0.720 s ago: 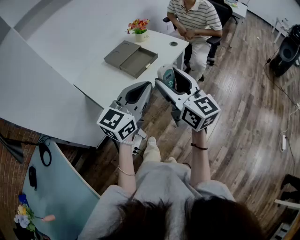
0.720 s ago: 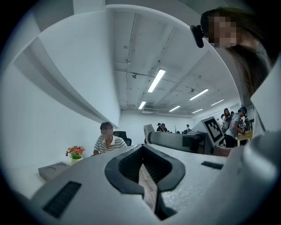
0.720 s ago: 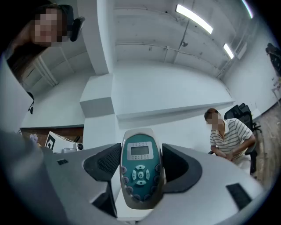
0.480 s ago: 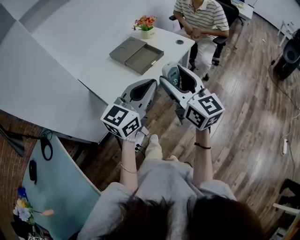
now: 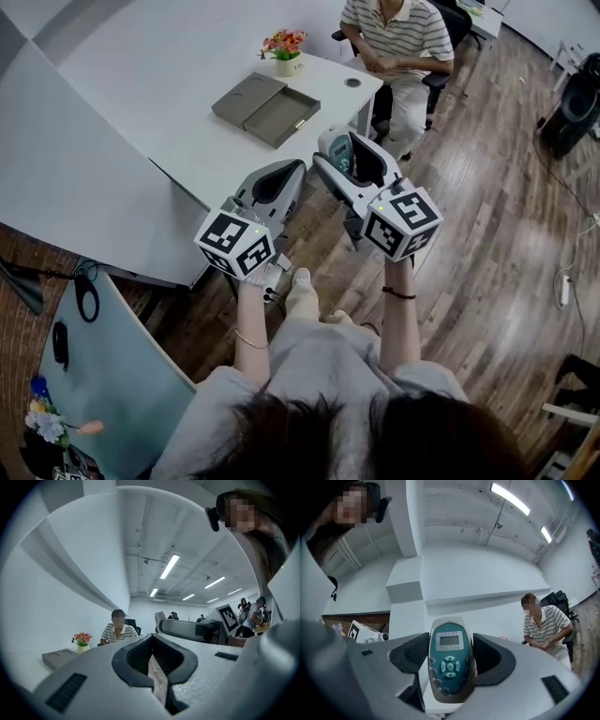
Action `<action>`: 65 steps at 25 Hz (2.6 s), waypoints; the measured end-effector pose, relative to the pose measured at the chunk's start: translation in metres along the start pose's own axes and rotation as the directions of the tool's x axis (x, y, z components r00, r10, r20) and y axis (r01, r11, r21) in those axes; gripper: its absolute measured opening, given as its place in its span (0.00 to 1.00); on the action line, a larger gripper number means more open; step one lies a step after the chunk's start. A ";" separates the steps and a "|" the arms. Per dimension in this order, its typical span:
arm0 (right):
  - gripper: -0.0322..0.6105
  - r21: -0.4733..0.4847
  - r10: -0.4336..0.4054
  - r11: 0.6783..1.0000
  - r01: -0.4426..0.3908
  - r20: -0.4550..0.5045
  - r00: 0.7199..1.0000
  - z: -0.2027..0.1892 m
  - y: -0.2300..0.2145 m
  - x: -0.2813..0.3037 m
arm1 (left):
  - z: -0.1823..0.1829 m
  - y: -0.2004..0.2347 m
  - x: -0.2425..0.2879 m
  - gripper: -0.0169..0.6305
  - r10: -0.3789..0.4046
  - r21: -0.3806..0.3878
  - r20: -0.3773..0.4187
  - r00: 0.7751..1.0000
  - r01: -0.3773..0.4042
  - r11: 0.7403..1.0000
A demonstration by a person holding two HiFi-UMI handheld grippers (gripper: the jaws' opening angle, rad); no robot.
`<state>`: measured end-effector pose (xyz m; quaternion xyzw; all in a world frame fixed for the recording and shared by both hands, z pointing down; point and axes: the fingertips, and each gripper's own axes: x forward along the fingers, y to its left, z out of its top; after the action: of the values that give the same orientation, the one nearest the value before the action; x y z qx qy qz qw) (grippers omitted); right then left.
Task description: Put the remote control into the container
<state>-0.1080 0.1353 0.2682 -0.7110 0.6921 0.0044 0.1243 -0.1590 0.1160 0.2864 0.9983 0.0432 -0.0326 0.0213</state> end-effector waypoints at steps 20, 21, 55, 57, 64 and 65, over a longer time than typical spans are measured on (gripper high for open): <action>0.50 0.074 -0.016 0.997 0.020 -0.044 0.999 -0.025 -0.073 0.046 | -0.027 0.054 0.056 0.03 0.029 -0.056 -0.021 0.999 -0.030 0.998; 0.50 0.073 -0.010 0.997 0.013 -0.041 0.999 -0.023 -0.079 0.052 | -0.027 0.060 0.062 0.03 0.030 -0.052 -0.022 0.999 -0.032 0.998; 0.50 0.078 0.218 0.975 -0.206 -0.212 0.953 -0.068 -0.198 0.220 | -0.064 0.221 0.155 0.03 0.193 -0.159 -0.036 0.981 -0.196 0.968; 0.50 0.082 0.245 0.969 -0.233 -0.217 0.945 -0.070 -0.195 0.231 | -0.066 0.229 0.151 0.03 0.222 -0.157 -0.047 0.974 -0.227 0.961; 0.50 0.097 0.327 0.945 -0.313 -0.250 0.911 -0.088 -0.201 0.262 | -0.076 0.255 0.153 0.03 0.294 -0.156 -0.068 0.953 -0.301 0.941; 0.50 0.091 0.342 0.940 -0.330 -0.262 0.902 -0.091 -0.201 0.267 | -0.077 0.259 0.153 0.03 0.311 -0.157 -0.070 0.948 -0.318 0.935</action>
<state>0.0862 -0.1411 0.3429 -0.5718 0.8147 -0.0879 0.0405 0.0207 -0.1250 0.3633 0.9876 -0.1139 -0.0032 0.1082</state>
